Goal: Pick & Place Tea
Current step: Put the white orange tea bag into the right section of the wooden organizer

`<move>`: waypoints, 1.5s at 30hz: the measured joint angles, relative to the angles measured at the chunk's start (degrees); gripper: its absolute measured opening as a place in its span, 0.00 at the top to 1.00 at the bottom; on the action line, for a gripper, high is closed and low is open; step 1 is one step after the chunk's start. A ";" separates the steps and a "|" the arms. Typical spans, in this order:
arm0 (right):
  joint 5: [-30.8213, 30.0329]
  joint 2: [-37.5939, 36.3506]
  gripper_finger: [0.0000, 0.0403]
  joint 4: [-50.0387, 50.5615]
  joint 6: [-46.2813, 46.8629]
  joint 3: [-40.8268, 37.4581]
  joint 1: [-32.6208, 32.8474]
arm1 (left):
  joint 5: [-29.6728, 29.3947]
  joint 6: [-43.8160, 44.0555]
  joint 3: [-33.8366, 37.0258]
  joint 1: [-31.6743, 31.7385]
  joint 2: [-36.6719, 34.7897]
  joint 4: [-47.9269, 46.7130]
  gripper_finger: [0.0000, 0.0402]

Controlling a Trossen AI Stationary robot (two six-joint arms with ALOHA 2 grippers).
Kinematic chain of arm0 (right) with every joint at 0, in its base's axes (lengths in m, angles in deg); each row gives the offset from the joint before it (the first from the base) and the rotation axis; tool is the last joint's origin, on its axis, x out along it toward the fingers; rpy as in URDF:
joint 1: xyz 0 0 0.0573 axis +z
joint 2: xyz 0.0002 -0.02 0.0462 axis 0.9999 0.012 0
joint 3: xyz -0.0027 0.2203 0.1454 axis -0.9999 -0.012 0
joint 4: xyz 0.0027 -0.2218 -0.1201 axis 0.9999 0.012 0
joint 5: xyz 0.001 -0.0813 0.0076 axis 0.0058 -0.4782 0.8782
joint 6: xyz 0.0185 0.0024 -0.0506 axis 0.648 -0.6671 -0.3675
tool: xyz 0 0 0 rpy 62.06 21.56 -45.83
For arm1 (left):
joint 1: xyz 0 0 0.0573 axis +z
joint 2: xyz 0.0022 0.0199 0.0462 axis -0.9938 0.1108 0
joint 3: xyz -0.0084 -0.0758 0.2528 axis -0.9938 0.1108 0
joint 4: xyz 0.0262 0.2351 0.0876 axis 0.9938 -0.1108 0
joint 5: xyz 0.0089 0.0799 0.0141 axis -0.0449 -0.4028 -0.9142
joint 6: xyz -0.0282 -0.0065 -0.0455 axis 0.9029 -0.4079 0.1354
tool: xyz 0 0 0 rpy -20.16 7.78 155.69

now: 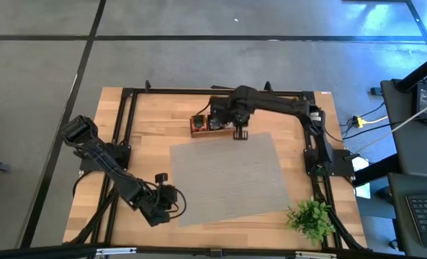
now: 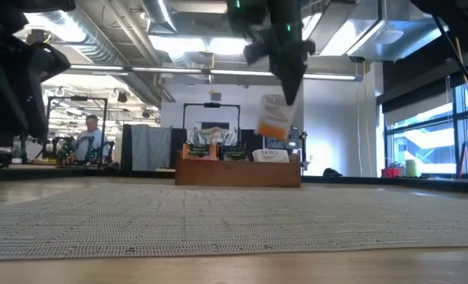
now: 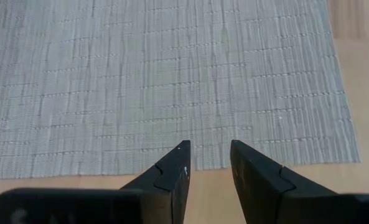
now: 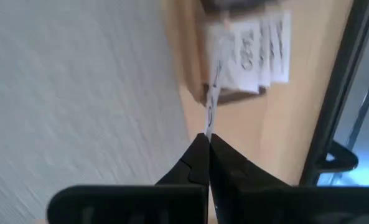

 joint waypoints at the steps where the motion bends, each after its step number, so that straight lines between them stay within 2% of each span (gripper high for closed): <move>1: 0.04 0.00 0.99 0.04 -0.68 -0.80 -1.10 | -0.01 -0.01 0.00 0.26 0.00 0.04 0.72; 6: 0.25 0.05 0.99 -3.16 -3.61 -5.27 -4.44 | -0.15 0.30 -0.02 1.28 -0.02 0.23 0.73; 13: 0.39 0.07 0.99 -4.85 -3.72 -8.54 -5.12 | -0.17 0.43 -0.04 1.60 -0.04 0.23 0.73; 21: -0.19 0.07 0.99 -5.71 -3.89 -8.68 -3.58 | -0.20 0.44 -0.09 1.58 -0.07 0.22 0.73; 28: -7.12 0.07 0.99 -6.76 -7.31 -8.68 -1.95 | -3.55 0.44 -0.09 1.58 -0.07 0.20 0.73; 45: -7.07 0.07 0.99 -10.32 -14.91 -8.68 -1.98 | -3.74 0.46 -0.09 1.58 -0.07 0.20 0.73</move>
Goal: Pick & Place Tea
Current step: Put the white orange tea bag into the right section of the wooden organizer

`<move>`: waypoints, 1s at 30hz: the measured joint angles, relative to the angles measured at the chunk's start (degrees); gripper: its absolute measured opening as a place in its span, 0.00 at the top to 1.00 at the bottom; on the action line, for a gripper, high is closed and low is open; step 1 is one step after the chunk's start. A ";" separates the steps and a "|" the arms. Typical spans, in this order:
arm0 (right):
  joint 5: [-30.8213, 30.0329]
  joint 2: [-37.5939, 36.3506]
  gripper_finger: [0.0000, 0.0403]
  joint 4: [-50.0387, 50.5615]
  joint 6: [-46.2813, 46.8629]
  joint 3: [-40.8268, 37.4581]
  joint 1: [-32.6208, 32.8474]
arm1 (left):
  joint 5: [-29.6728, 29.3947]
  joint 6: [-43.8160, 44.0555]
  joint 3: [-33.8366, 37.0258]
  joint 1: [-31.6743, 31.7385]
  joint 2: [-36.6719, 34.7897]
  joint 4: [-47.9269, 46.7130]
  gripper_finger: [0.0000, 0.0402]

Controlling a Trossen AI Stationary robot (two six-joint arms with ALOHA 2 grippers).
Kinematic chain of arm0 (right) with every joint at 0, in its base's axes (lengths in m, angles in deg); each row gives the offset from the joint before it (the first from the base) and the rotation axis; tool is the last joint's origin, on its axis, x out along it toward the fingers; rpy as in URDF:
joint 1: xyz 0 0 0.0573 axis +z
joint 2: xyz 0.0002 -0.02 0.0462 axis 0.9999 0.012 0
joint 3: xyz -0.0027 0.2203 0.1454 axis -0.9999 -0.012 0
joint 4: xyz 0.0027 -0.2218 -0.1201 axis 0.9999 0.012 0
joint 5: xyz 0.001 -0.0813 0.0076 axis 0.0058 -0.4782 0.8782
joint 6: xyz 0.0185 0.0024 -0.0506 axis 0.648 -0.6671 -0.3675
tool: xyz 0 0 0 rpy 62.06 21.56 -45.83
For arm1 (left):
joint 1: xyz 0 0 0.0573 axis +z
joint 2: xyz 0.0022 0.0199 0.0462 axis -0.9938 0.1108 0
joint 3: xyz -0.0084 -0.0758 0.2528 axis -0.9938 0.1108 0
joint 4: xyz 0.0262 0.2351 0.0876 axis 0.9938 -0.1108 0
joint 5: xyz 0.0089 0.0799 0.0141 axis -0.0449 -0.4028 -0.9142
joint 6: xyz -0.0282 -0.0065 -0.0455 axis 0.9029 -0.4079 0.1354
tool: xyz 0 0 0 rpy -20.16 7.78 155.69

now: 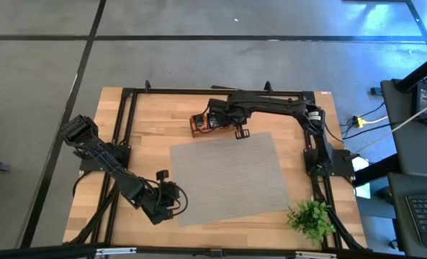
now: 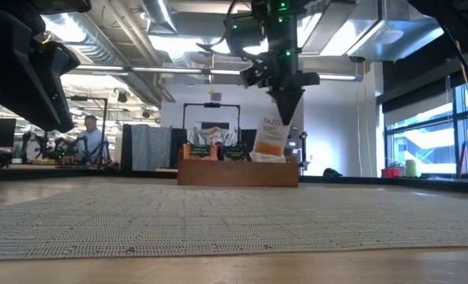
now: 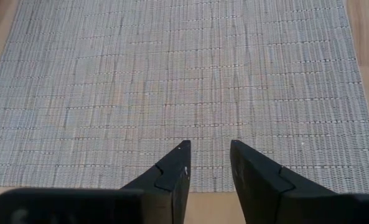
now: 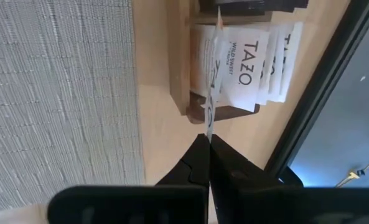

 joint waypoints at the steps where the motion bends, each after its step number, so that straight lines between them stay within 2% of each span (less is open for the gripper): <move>1: 0.31 0.05 0.99 -0.04 -0.19 0.00 -0.06 | 0.00 0.00 0.00 0.00 0.00 0.00 0.73; 10: 0.59 3.22 0.99 1.01 -0.35 -0.07 -0.26 | 0.02 0.00 0.00 -0.05 0.00 0.00 0.73; 16: -3.62 3.69 0.99 2.40 1.13 -0.09 -0.26 | -0.12 0.00 0.00 -0.11 0.00 0.00 0.73; 30: -2.20 4.04 0.99 -0.63 -0.17 -0.09 -0.74 | -2.36 0.00 0.00 -0.11 0.00 0.00 0.73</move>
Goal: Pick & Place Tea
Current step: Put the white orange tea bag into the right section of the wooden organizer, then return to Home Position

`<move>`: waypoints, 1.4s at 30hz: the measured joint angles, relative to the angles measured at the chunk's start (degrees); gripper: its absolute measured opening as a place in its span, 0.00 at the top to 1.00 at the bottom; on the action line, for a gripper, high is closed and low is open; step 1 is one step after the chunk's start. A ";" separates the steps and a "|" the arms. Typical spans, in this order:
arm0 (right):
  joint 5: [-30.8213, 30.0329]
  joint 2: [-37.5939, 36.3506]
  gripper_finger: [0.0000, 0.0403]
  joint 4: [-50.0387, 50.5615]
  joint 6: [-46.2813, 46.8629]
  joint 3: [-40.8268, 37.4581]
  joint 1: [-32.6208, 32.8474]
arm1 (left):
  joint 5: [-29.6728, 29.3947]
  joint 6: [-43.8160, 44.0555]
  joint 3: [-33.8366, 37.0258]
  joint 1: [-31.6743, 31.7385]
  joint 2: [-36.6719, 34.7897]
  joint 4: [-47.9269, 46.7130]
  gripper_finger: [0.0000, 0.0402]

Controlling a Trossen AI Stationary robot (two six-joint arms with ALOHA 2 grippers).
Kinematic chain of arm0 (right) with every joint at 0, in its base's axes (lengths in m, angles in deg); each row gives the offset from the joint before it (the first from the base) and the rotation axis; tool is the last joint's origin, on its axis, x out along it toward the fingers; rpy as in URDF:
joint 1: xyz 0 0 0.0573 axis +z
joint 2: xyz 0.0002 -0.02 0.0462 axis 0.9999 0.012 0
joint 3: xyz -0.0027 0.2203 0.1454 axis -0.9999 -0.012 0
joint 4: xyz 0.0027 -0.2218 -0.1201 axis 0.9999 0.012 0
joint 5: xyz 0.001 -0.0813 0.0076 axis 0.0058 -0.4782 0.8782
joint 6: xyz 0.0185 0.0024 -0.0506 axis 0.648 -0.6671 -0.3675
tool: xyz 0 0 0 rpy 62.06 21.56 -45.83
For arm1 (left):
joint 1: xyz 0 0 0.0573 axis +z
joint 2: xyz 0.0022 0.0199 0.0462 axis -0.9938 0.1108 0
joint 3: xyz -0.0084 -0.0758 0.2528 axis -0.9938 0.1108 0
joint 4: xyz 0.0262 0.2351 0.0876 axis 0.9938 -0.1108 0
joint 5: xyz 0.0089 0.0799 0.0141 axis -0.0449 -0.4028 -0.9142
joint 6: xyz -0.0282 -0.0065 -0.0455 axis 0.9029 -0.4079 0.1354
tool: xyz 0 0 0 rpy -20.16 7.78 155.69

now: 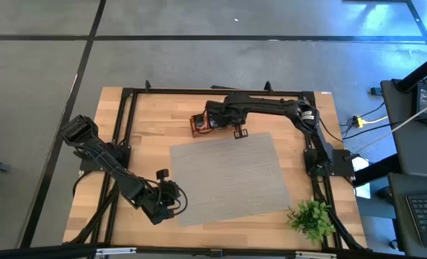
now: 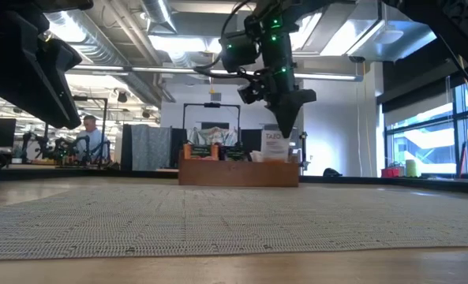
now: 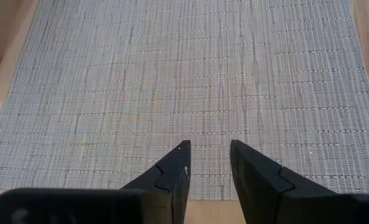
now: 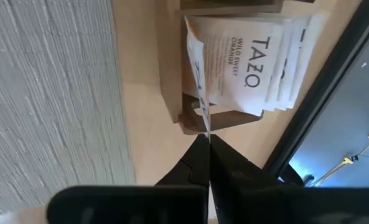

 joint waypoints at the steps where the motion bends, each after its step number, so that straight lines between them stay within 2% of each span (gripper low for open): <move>1: 0.00 0.00 0.98 -0.17 0.32 0.00 0.02 | 0.00 0.00 0.00 0.00 0.00 0.00 0.73; 9: 0.04 0.00 0.91 -1.17 1.42 0.00 -0.15 | 0.01 0.02 0.00 0.00 0.00 0.00 0.73; 15: -0.27 0.00 0.81 -1.17 5.87 0.00 -1.23 | 0.02 0.02 0.00 0.00 0.00 0.00 0.73; 22: -6.98 0.00 0.72 -2.85 13.47 0.00 -3.24 | 0.02 0.02 0.00 0.00 0.00 0.00 0.73; 24: -5.43 0.00 0.71 -3.53 14.62 0.00 -3.72 | 0.02 0.04 0.00 0.00 0.00 0.00 0.73; 29: 10.32 0.00 0.71 -8.82 12.90 0.00 -4.07 | 0.04 0.24 0.00 0.00 0.00 0.01 0.73; 31: 13.47 0.00 0.71 -10.88 11.27 0.00 -3.95 | 0.04 0.22 0.00 0.00 0.00 0.02 0.73; 42: 11.21 -0.17 0.71 -11.29 6.88 -1.88 -2.95 | 0.02 0.17 0.00 -2.14 0.00 0.00 0.73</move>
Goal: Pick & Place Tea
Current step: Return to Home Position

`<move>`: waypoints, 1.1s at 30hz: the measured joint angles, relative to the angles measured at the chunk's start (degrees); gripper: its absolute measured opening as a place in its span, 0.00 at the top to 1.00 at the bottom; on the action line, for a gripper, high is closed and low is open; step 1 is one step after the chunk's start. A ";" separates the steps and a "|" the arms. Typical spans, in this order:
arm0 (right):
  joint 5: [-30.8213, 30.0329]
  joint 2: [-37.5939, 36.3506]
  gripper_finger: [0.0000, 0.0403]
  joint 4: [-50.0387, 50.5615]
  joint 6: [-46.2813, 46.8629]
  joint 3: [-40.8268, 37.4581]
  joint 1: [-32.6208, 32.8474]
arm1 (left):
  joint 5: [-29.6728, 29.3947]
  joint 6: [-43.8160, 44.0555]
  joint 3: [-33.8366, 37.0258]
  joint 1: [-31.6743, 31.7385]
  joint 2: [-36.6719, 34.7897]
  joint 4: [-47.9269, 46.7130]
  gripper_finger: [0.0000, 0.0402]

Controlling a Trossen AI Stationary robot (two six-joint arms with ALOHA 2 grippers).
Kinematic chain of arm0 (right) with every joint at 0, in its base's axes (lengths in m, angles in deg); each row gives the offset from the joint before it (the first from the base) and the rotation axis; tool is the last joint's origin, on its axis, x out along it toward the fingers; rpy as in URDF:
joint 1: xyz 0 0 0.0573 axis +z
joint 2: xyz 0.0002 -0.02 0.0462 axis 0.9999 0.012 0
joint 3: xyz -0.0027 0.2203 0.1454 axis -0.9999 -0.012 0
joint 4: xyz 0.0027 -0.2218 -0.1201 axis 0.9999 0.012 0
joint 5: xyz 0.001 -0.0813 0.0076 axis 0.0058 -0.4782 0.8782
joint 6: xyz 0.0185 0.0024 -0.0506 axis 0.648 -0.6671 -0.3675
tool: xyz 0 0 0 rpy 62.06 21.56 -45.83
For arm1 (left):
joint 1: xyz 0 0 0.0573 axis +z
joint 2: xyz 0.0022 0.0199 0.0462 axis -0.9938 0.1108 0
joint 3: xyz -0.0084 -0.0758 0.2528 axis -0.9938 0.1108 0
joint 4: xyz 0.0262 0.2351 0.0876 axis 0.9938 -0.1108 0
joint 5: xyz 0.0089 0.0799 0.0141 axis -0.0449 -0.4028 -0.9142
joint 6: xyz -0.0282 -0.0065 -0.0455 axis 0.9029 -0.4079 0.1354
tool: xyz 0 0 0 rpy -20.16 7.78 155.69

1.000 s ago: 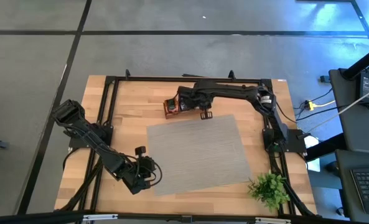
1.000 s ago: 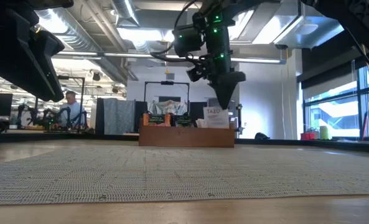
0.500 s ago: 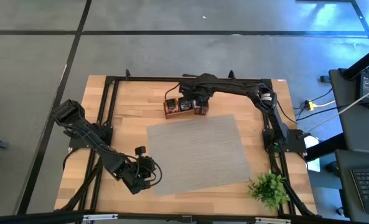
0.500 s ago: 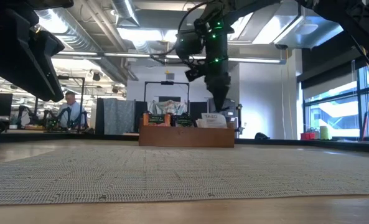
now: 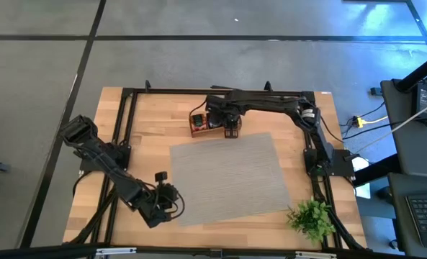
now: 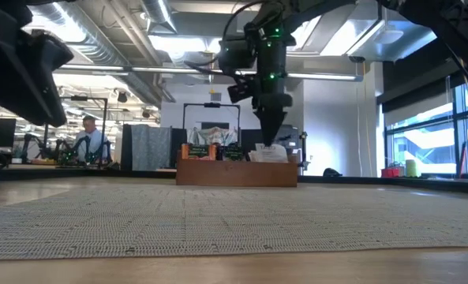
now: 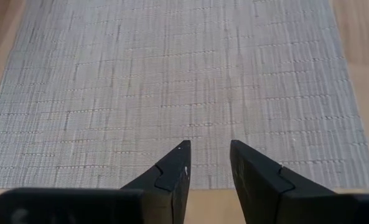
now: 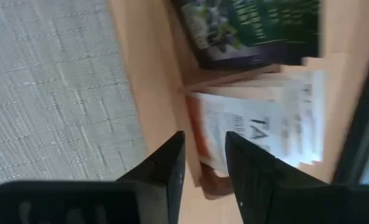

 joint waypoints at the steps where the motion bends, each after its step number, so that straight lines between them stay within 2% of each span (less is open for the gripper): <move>1: -0.01 -0.07 0.71 -0.59 -0.07 -0.73 0.00 | -0.08 0.00 0.00 -0.30 0.00 0.00 0.73; 11: -0.20 -0.31 0.71 -8.63 -0.94 -11.32 -0.04 | -3.10 -0.17 0.00 -1.05 0.00 0.00 0.73; 16: -0.38 -0.83 0.71 -9.44 -1.09 -11.63 -0.07 | -3.10 -0.17 0.00 -1.00 0.00 -0.01 0.73; 21: -5.97 -2.32 0.71 -11.15 -1.16 -11.54 -0.07 | -4.66 -0.17 0.00 -0.94 0.00 -0.02 0.73; 28: -2.71 -2.24 0.71 -15.06 -3.02 -13.14 -0.08 | -5.86 -0.17 0.01 -0.94 0.00 -0.03 0.73; 33: -2.67 -2.21 0.71 -16.94 -3.13 -16.26 -0.07 | -5.66 -0.17 0.02 -0.94 0.00 -0.02 0.73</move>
